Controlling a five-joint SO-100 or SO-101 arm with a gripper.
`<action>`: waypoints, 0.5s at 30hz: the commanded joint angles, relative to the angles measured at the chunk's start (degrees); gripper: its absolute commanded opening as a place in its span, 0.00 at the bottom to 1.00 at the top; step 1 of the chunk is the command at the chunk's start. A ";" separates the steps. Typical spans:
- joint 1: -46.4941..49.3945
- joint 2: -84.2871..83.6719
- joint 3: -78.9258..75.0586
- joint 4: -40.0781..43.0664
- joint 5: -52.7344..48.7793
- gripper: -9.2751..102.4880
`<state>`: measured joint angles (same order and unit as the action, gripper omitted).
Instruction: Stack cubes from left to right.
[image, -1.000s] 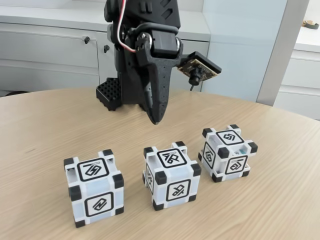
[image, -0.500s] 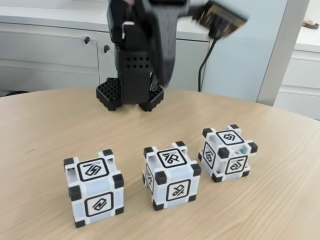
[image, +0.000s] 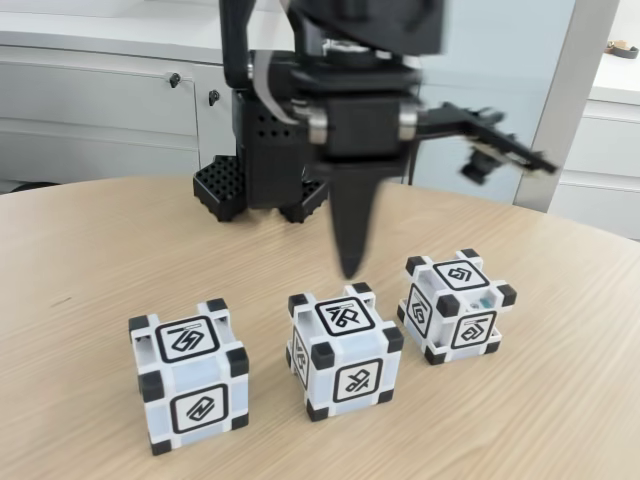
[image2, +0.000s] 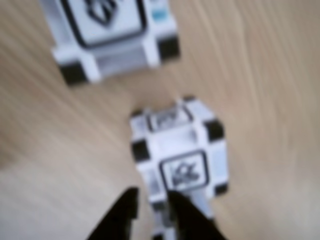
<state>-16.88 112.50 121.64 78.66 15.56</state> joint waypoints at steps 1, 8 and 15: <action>-4.83 0.09 -2.81 0.18 2.20 0.20; -15.21 0.18 -2.81 0.18 8.26 0.42; -21.53 -0.97 -2.81 0.26 9.14 0.55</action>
<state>-37.18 111.53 121.46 78.66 24.35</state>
